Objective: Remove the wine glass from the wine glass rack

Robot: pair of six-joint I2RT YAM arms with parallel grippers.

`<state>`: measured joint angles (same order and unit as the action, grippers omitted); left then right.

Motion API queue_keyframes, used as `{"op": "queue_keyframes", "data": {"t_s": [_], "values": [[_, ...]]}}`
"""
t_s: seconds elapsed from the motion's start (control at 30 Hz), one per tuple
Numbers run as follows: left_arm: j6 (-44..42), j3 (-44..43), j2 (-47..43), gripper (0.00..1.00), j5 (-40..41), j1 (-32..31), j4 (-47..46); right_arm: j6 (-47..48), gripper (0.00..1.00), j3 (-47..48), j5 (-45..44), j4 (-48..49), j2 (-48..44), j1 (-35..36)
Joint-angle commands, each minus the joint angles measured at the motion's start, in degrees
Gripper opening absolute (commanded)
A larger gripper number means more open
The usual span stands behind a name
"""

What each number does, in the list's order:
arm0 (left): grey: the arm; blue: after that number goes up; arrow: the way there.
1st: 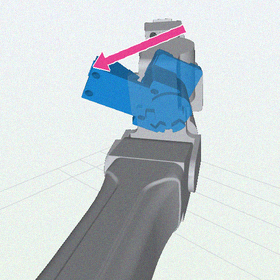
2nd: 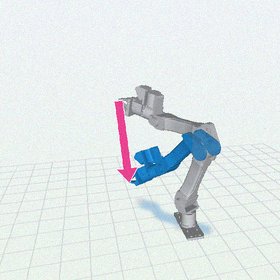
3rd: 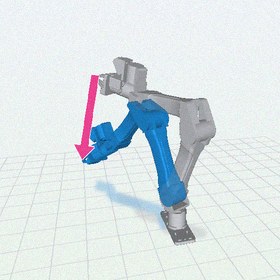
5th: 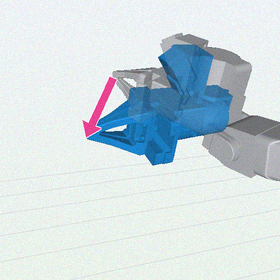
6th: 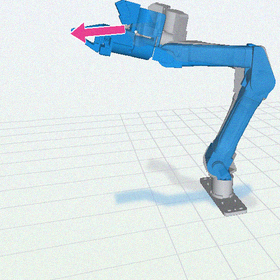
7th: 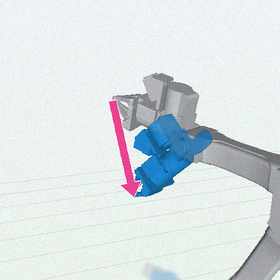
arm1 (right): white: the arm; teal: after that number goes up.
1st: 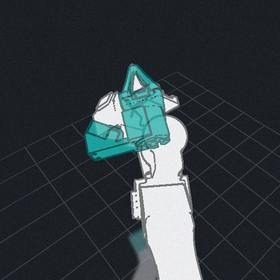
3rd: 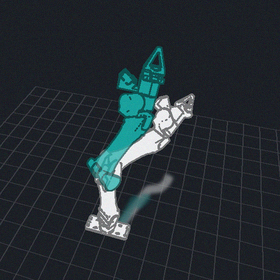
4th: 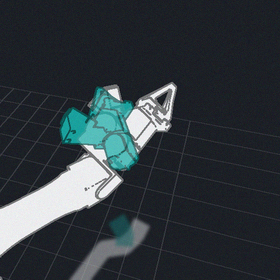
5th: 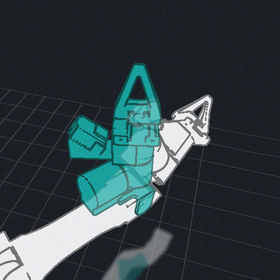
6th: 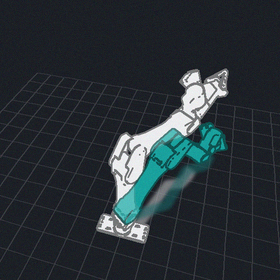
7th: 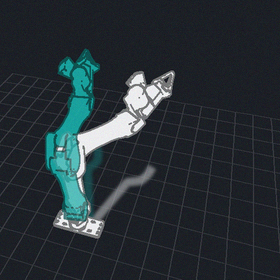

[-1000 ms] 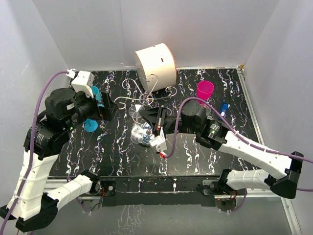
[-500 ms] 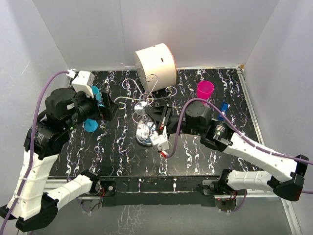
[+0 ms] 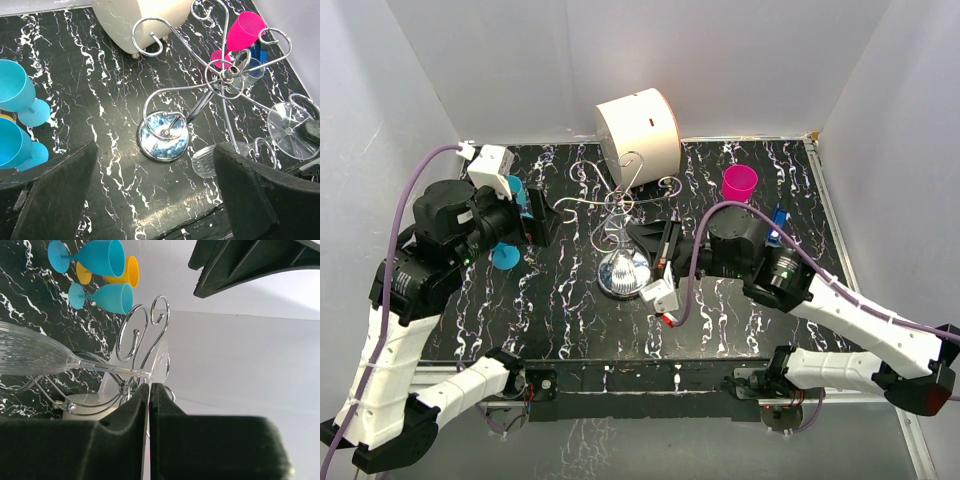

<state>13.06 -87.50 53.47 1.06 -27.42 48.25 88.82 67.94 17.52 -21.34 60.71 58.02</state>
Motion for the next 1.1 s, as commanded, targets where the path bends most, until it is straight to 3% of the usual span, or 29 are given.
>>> {"op": "queue_keyframes", "data": {"t_s": [0.0,0.37,0.6,0.77,0.87,1.07], "values": [[-0.3,0.1,-0.2,0.99,-0.4,-0.2,-0.7,1.1,0.00,3.8,2.4,-3.5,-2.9,0.3],[0.2,-0.1,0.1,0.99,-1.2,-0.2,-1.4,-9.1,0.00,6.6,9.1,-11.2,-8.0,0.2],[1.2,-0.6,-0.2,0.99,-2.1,-0.2,-2.1,-35.2,0.00,6.1,6.0,-3.5,-11.0,0.3],[3.1,-2.9,-0.3,0.99,-1.2,-0.2,-2.8,-57.2,0.00,7.7,-2.6,3.7,-10.0,0.3],[5.4,-5.6,-0.2,0.99,1.7,-0.2,-3.6,-73.7,0.00,9.2,-16.0,9.8,-9.4,0.3],[11.7,-9.9,-1.4,0.99,6.9,-0.2,-7.9,-97.7,0.00,14.8,-39.8,10.4,-5.1,0.2]]}}
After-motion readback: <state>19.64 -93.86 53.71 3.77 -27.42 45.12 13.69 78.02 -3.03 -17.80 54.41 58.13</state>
